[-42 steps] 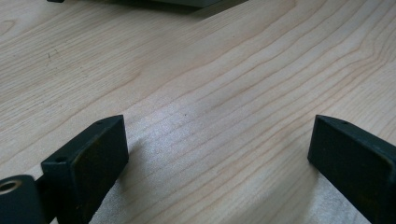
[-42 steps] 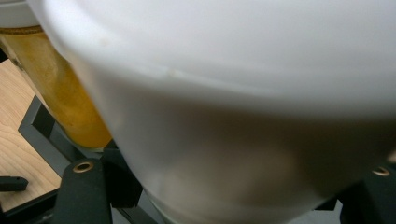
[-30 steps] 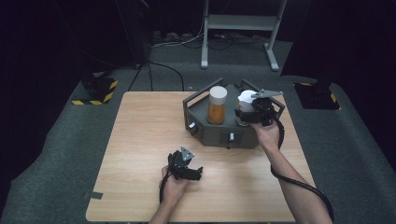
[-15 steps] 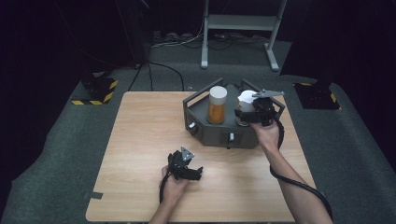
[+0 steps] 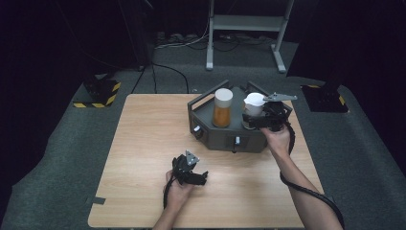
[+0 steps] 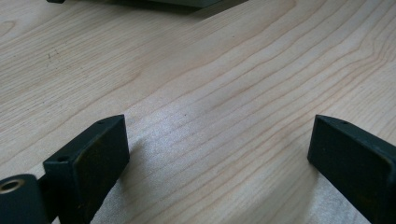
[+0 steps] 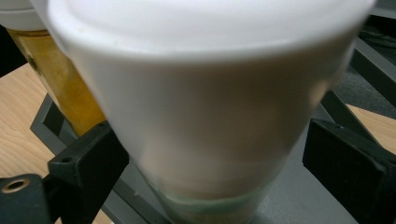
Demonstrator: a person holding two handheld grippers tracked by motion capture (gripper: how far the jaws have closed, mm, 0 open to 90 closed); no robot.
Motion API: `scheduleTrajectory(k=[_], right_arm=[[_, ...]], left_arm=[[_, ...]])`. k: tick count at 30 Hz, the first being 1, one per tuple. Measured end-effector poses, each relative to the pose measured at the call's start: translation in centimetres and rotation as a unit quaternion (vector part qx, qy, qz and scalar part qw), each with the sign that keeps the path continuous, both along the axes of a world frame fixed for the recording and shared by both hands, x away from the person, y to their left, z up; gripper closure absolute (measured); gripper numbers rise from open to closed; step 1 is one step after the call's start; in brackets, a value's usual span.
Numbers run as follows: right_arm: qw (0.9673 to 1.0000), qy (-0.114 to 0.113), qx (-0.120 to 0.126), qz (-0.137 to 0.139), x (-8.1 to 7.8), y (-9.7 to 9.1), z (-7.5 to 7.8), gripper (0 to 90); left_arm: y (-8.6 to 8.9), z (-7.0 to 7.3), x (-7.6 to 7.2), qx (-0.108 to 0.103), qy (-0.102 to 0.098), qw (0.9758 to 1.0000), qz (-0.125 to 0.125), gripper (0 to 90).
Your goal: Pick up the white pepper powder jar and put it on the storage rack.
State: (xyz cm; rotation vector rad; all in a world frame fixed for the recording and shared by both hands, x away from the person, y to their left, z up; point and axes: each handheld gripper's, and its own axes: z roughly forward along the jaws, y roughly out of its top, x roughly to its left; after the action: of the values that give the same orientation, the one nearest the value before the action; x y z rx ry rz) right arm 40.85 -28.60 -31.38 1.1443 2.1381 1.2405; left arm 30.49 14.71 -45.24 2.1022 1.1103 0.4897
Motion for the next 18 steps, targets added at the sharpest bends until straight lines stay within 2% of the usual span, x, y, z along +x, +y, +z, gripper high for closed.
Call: scheduleTrajectory(k=[18], right_arm=[[0.9999,-0.011,0.013,-0.002,-1.2,-1.2,-0.7,1.8]], left_arm=[[0.0,0.0,0.0,0.001,0.000,1.0000,0.000,5.5]])
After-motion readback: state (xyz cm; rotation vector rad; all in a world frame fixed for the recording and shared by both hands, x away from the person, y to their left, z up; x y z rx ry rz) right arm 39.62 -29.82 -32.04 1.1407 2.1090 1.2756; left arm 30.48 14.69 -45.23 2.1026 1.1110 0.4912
